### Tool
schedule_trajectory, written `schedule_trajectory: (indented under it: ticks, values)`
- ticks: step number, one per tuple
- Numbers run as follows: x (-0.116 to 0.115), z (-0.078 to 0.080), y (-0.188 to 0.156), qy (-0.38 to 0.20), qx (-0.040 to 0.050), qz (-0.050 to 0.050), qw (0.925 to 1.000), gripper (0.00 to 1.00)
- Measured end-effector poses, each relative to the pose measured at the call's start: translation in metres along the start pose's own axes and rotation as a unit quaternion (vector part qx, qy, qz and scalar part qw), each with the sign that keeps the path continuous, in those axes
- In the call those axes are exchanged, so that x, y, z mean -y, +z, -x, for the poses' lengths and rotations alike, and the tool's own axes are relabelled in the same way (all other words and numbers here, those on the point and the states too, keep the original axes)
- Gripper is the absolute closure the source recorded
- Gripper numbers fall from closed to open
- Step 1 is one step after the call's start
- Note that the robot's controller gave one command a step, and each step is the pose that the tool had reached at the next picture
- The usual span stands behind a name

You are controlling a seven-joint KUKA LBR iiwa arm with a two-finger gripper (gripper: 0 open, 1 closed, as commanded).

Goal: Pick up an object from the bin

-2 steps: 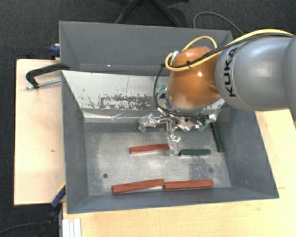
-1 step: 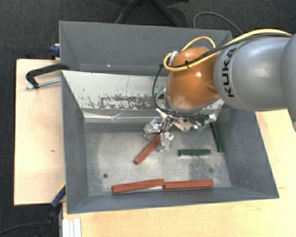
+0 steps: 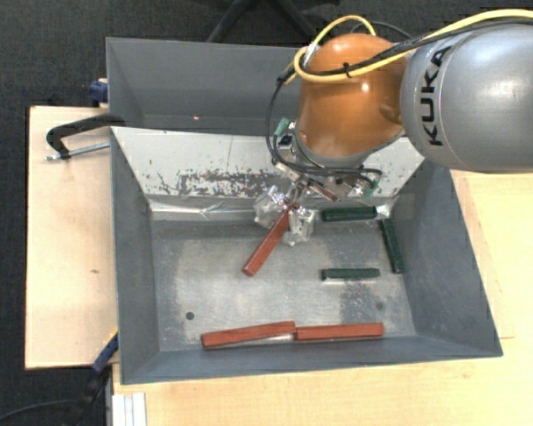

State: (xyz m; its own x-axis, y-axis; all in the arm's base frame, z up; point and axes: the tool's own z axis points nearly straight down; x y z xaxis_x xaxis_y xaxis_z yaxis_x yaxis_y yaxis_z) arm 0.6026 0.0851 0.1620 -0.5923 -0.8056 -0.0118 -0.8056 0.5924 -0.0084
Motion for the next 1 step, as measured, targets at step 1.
schedule_trajectory:
  ticks: [1]
  values:
    - [-0.0020, -0.0162, -0.0554, -0.013, -0.0013, 0.000, 0.9999, 1.00]
